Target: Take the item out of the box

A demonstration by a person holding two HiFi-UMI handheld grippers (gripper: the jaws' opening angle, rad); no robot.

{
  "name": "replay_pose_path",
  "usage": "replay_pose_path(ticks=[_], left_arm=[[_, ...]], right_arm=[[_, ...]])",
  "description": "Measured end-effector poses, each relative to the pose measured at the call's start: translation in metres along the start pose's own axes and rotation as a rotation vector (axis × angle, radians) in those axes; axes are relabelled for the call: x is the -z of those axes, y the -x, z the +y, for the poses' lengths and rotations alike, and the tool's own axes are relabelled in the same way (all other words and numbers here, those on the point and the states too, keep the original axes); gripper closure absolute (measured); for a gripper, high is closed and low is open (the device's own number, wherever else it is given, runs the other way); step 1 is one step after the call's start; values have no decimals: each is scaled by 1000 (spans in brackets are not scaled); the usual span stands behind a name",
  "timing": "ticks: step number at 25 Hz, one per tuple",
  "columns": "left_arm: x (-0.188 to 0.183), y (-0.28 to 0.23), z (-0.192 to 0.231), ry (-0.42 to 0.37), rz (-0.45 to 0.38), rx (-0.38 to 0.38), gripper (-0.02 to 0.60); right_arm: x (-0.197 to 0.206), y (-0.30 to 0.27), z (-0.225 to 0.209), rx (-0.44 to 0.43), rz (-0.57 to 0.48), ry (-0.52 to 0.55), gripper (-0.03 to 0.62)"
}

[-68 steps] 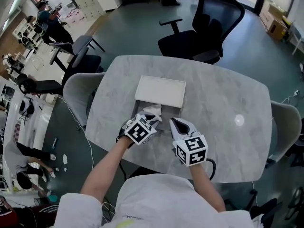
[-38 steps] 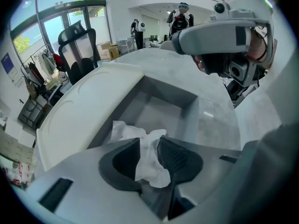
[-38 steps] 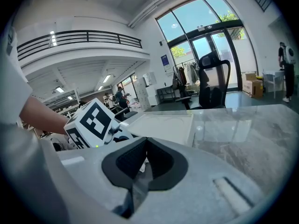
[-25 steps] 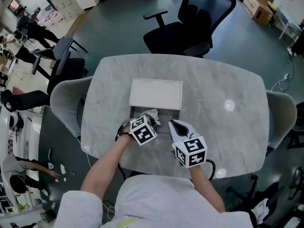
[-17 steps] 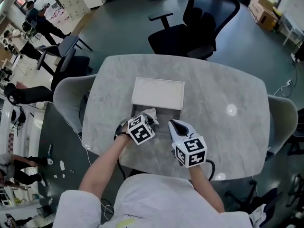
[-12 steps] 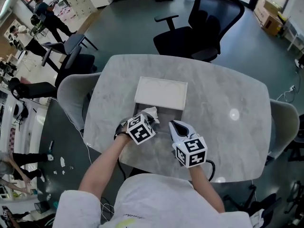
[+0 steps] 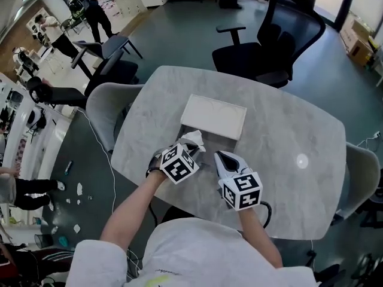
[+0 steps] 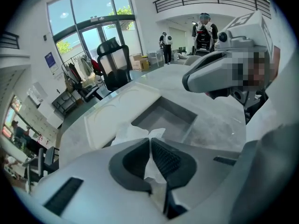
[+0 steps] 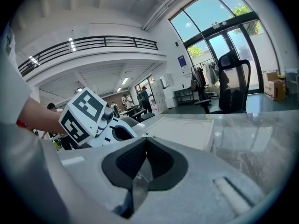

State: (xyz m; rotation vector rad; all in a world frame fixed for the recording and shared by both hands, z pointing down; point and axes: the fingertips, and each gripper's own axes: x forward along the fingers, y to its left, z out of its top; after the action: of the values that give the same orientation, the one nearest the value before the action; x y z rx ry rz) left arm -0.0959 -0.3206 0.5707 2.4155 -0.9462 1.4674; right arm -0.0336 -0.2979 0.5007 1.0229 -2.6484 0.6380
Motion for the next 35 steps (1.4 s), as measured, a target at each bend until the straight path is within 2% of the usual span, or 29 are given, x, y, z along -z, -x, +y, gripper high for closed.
replay_pose_path(ticks=[8, 14, 21, 32, 35], left_arm=[[-9, 39, 10, 168, -138, -110, 560], [-6, 62, 15, 280, -255, -134, 561], [5, 89, 8, 401, -374, -125, 560], [33, 136, -5, 502, -522, -130, 561], [38, 149, -10, 506, -552, -125, 560]], right_arm=[[-5, -1, 11, -28, -15, 11, 589], [-9, -4, 24, -7, -24, 30, 589], [-12, 13, 42, 72, -32, 67, 589], [-12, 37, 86, 190, -65, 106, 589], [-10, 45, 98, 220, -76, 117, 589]])
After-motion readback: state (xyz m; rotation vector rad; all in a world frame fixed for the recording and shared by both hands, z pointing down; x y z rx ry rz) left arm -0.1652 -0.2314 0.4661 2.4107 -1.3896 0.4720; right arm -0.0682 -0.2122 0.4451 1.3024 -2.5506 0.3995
